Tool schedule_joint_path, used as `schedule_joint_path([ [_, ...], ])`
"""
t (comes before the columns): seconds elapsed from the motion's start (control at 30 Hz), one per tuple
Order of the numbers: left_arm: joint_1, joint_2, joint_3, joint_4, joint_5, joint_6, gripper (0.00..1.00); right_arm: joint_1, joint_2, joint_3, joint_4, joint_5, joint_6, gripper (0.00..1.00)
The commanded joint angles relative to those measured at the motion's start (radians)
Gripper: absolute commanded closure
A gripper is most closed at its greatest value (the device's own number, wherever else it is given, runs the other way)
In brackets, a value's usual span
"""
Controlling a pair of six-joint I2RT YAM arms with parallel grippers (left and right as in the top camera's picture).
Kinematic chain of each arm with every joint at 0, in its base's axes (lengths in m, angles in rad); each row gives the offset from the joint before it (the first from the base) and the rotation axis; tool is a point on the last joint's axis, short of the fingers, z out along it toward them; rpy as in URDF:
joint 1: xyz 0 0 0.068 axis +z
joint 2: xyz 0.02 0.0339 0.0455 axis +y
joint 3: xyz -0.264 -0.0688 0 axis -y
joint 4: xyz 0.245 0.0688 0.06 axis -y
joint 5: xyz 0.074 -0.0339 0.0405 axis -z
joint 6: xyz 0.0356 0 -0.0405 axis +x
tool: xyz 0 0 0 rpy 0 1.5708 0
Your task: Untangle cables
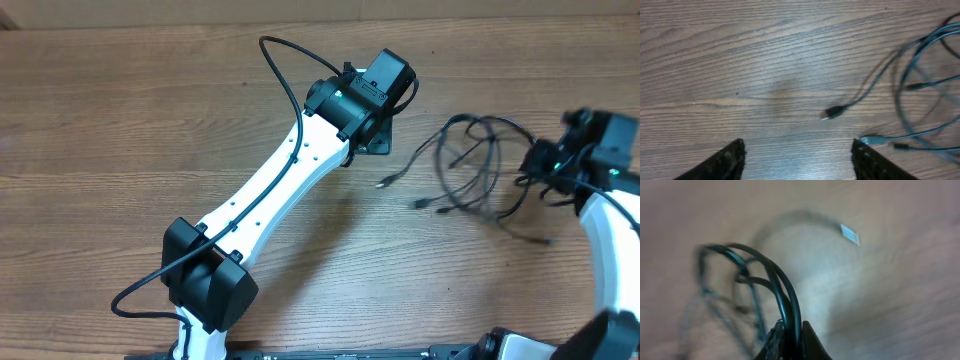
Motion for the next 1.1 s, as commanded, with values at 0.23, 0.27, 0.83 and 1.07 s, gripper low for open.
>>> schedule_joint_path([
  [0.23, -0.005, -0.033, 0.028, 0.077, 0.118, 0.005, 0.22, 0.005, -0.253, 0.248, -0.022, -0.088, 0.004, 0.96],
  [0.27, -0.005, -0.033, 0.028, 0.089, 0.127, 0.007, 0.21, 0.005, -0.272, 0.248, -0.013, -0.114, 0.004, 0.96],
  [0.83, 0.083, -0.033, 0.028, 0.23, 0.539, 0.2, 0.02, 0.005, -0.385, 0.248, -0.005, -0.46, -0.004, 0.96],
  [1.07, 0.097, -0.033, 0.028, 0.242, 0.583, 0.359, 0.11, 0.005, -0.385, 0.248, -0.003, -0.559, -0.003, 0.96],
])
